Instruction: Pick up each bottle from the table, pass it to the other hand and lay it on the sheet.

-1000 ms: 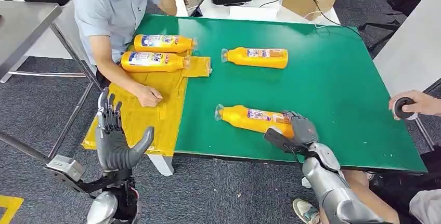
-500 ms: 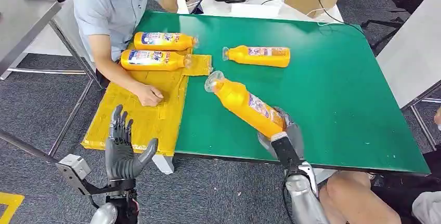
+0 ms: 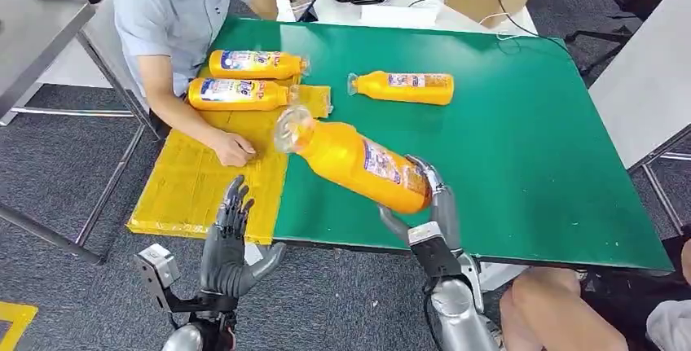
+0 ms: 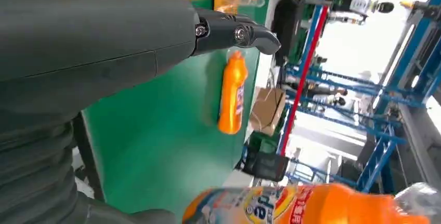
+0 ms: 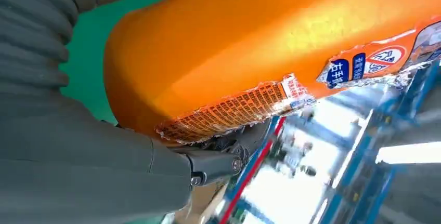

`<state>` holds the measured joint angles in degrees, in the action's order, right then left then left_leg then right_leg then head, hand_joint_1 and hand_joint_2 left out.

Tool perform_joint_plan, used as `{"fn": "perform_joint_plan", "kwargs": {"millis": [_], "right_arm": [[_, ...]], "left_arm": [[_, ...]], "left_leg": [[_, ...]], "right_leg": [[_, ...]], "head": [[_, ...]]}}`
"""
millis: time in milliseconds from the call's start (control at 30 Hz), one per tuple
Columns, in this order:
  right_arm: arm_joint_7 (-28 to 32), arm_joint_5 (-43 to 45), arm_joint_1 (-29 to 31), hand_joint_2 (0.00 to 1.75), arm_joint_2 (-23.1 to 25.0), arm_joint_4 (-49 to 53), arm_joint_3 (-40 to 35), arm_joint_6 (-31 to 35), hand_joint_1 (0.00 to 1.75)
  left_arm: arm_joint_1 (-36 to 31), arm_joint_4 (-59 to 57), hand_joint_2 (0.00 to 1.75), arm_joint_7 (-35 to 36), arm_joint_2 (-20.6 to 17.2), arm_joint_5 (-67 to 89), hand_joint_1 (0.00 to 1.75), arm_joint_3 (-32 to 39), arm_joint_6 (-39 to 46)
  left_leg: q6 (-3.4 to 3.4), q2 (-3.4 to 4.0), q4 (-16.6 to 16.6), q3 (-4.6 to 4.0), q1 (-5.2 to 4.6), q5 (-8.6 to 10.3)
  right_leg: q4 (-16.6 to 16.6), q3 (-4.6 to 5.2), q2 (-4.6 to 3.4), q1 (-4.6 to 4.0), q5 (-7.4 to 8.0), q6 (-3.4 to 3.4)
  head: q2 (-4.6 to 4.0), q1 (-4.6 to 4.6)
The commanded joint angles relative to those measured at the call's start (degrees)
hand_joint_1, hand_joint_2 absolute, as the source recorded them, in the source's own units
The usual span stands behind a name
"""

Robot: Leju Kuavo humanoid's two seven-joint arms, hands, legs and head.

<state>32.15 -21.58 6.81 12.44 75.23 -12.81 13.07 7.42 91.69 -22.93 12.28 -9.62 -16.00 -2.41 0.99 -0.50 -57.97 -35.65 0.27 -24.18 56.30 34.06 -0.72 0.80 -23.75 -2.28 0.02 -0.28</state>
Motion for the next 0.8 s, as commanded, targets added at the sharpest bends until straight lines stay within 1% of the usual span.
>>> {"fn": "perform_joint_plan", "kwargs": {"millis": [33, 133, 167, 233, 333, 367, 433, 500, 533, 567, 667, 733, 767, 800], "right_arm": [[1.54, -4.17, 6.52, 1.75, -0.25, -13.42, -15.30, -1.85, 1.75], [1.71, -4.35, 7.73, 1.75, 0.67, -16.08, -16.83, -2.15, 1.75], [1.71, -4.35, 7.73, 1.75, 0.67, -16.08, -16.83, -2.15, 1.75], [1.71, -4.35, 7.73, 1.75, 0.67, -16.08, -16.83, -2.15, 1.75], [1.76, -4.32, 7.85, 1.75, 0.45, -16.21, -16.82, -2.12, 1.75], [1.71, -4.30, 8.03, 1.75, 0.35, -16.43, -17.24, -2.43, 1.75], [2.68, -2.50, 8.43, 1.75, 1.19, -18.03, -17.82, -3.70, 1.75], [3.68, -1.81, 8.77, 1.75, 1.83, -19.59, -18.39, -3.43, 1.75], [4.06, -1.23, 8.89, 1.75, 2.08, -20.12, -18.53, -3.65, 1.75], [4.22, -0.63, 8.97, 1.75, 2.19, -20.50, -18.58, -3.84, 1.75], [4.28, -0.02, 9.56, 1.75, 2.04, -21.22, -18.96, -4.25, 1.75], [4.32, 0.09, 9.85, 1.75, 2.09, -21.38, -19.04, -4.56, 1.75], [4.29, 0.10, 9.92, 1.75, 2.15, -21.49, -19.29, -4.89, 1.75], [4.57, 0.00, 10.14, 1.75, 2.26, -21.63, -20.06, -5.52, 1.75]], "left_arm": [[-5.50, -3.85, 1.75, -0.54, -1.71, -0.05, 0.00, -3.36, -2.37], [-6.51, -3.74, 1.75, -0.73, -1.22, -1.10, 0.00, -3.48, -2.65], [-6.51, -3.74, 1.75, -0.73, -1.22, -1.10, 0.00, -3.48, -2.65], [-6.51, -3.74, 1.75, -0.73, -1.22, -1.10, 0.00, -3.48, -2.65], [-6.36, -3.74, 1.75, -0.73, -1.36, -1.14, 0.00, -3.53, -2.65], [-6.34, -3.63, 1.75, -0.97, -1.23, -1.92, 0.00, -3.43, -2.77], [-7.13, -3.53, 1.75, -0.84, -1.59, -3.01, 0.00, -4.26, -3.58], [-7.38, -2.88, 1.75, -1.29, -1.46, -3.81, 0.00, -5.29, -4.48], [-7.34, -2.31, 1.75, -1.60, -1.54, -4.80, 0.00, -5.67, -5.30], [-7.30, -1.66, 1.75, -1.68, -1.71, -5.23, 0.00, -6.19, -5.74], [-7.96, -1.75, 1.75, -0.58, -2.48, -6.29, 0.00, -7.73, -7.16], [-8.50, -2.70, 1.75, -0.25, -2.32, -6.81, 0.00, -7.58, -7.28], [-8.61, -3.39, 1.75, 0.76, -2.05, -8.77, 0.05, -7.19, -8.14], [-8.78, -4.51, 1.75, 2.57, -1.87, -12.69, 1.61, -6.68, -10.46]], "left_leg": [[-0.07, 0.21, 0.11, 0.34, 0.03, -0.07], [-0.03, 0.04, 0.04, 0.11, 0.03, 0.00], [-0.05, 0.07, 0.07, 0.24, 0.04, -0.03], [-0.03, 0.06, 0.06, 0.15, 0.03, -0.02], [-0.04, 0.01, 0.10, 0.33, 0.02, -0.06], [-0.04, 0.01, 0.08, 0.25, 0.02, -0.04], [-0.03, 0.04, 0.06, 0.16, 0.02, -0.03], [-0.05, 0.01, 0.07, 0.23, 0.02, -0.04], [-0.04, 0.00, 0.05, 0.11, 0.02, -0.01], [-0.06, 0.01, 0.06, 0.24, 0.03, -0.05], [-0.05, 0.01, 0.05, 0.23, 0.03, -0.05], [-0.05, -0.01, 0.06, 0.24, 0.03, -0.05], [-0.03, -0.05, 0.05, 0.13, 0.01, -0.01], [-0.03, 0.01, 0.06, 0.14, 0.01, -0.02]], "right_leg": [[-0.11, -0.28, -0.12, -0.05, -0.02, 0.11], [-0.05, -0.12, 0.00, -0.03, 0.00, 0.06], [-0.08, -0.24, 0.01, -0.04, -0.03, 0.10], [-0.07, -0.16, -0.01, -0.03, -0.01, 0.06], [-0.11, -0.36, 0.08, -0.03, -0.08, 0.10], [-0.09, -0.27, 0.06, -0.02, -0.05, 0.08], [-0.08, -0.19, 0.02, -0.02, -0.02, 0.07], [-0.07, -0.25, 0.07, -0.02, -0.06, 0.10], [-0.06, -0.14, 0.05, -0.02, -0.02, 0.07], [-0.07, -0.27, 0.07, -0.04, -0.07, 0.11], [-0.06, -0.25, 0.08, -0.04, -0.07, 0.11], [-0.07, -0.26, 0.11, -0.05, -0.07, 0.10], [-0.05, -0.16, 0.11, -0.02, -0.04, 0.07], [-0.06, -0.15, 0.05, -0.02, -0.03, 0.06]], "head": [[0.00, 0.00], [0.00, 0.02], [0.00, 0.00], [0.00, 0.00], [0.00, 0.02], [0.00, 0.00], [0.00, 0.00], [0.00, 0.00], [0.00, 0.00], [0.00, 0.00], [0.00, 0.00], [0.00, 0.00], [0.00, 0.00], [0.00, 0.00]]}}
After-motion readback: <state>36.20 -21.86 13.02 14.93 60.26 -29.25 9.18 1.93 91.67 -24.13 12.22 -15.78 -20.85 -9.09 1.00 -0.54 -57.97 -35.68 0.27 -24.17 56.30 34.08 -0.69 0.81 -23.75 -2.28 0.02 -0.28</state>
